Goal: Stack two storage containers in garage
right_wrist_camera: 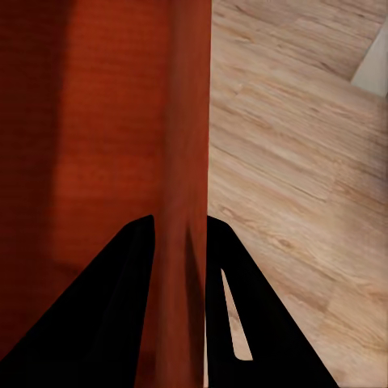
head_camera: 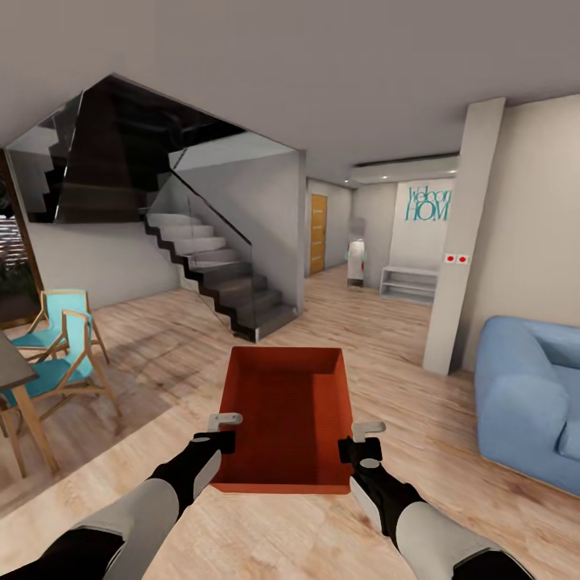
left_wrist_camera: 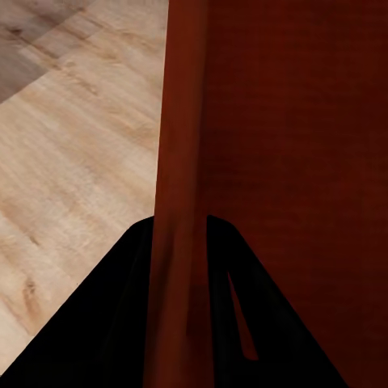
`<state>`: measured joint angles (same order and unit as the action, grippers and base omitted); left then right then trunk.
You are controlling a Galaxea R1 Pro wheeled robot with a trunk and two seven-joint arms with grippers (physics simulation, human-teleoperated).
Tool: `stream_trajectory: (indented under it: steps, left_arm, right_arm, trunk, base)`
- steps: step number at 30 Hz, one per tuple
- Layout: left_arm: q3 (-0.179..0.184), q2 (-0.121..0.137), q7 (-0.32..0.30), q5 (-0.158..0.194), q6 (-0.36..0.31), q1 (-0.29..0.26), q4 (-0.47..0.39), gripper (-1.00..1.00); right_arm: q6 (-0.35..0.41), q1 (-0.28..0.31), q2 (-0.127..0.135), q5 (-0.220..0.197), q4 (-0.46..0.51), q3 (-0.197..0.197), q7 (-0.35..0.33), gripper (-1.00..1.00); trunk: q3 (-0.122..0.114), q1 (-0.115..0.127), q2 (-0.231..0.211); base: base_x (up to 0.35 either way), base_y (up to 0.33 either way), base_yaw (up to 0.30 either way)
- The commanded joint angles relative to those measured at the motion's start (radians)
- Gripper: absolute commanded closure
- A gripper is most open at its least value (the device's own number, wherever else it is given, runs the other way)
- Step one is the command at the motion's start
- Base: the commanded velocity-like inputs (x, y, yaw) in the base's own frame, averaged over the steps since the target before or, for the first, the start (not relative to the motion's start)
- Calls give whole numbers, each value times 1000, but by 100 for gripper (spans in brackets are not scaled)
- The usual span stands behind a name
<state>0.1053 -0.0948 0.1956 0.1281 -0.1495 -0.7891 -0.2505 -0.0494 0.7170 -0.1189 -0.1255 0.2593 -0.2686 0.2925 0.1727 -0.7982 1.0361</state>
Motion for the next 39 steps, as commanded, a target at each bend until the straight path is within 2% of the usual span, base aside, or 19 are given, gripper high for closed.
stream_trajectory:
  steps: [1, 14, 39]
  left_arm:
    - [-58, 35, 12, -15, 41, -1, -6, 100]
    - [-58, 35, 12, -15, 41, -1, -6, 100]
    - [-58, 37, 12, -15, 41, -1, -6, 100]
  right_arm:
    - [-5, 1, 13, -17, -3, 71, 57, 100]
    - [-6, 0, 13, -17, -3, 71, 61, 100]
    - [-4, 0, 13, -16, -3, 71, 60, 100]
  trunk:
    - [1, -1, 1]
    - [1, -1, 1]
    - [1, -1, 1]
  base:
    - [322, 79, -3]
    - [322, 79, -16]
    - [322, 79, -280]
